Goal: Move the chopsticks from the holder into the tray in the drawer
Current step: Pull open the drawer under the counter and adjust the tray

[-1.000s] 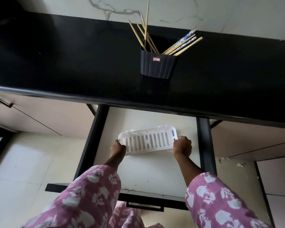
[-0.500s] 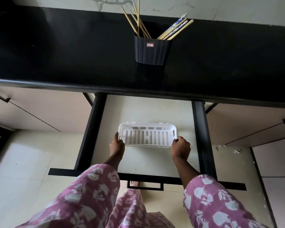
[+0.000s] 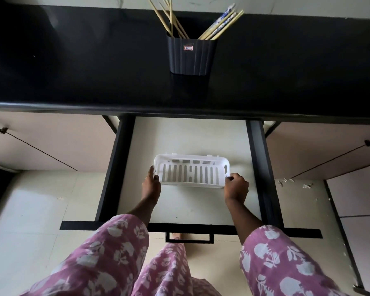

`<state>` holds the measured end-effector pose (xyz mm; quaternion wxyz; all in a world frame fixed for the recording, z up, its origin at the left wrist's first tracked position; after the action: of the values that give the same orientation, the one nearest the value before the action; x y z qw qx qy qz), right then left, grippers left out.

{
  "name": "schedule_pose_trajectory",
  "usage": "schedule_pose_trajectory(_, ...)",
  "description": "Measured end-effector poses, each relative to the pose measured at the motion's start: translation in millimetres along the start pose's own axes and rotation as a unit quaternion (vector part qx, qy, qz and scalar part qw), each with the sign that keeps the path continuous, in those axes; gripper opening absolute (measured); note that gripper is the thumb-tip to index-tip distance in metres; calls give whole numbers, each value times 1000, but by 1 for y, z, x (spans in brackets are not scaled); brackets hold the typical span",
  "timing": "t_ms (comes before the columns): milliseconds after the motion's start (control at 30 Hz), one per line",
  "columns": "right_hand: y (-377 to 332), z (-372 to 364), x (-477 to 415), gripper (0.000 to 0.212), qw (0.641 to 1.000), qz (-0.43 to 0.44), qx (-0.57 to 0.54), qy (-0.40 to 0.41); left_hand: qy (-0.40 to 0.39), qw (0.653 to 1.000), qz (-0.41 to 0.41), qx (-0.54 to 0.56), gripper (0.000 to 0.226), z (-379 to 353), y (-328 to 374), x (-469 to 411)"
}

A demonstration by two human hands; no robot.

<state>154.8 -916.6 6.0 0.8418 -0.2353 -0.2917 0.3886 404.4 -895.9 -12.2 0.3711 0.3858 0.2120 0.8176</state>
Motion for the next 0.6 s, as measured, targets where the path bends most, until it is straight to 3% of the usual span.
schedule_pose_trajectory(400, -3, 1, -3, 24, 999, -22, 22, 8, 29, 1000, 7, -9, 45, -1, -1, -6)
schedule_pose_trajectory(600, -29, 11, -6, 28, 995, 22, 72, 63, 113, 991, -2, -69, 36, 27, 28, -9)
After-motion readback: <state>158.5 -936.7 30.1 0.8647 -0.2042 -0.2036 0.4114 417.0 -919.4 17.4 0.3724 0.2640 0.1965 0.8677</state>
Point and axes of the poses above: each hand's wrist, its own x-axis away from the middle knuckle, its own z-axis out of the back of the hand, y = z × x, the point moved 3 cm from there along -x, towards the middle knuckle, and after that the axes turned 7 degrees about -x, right-handed, at the moved point
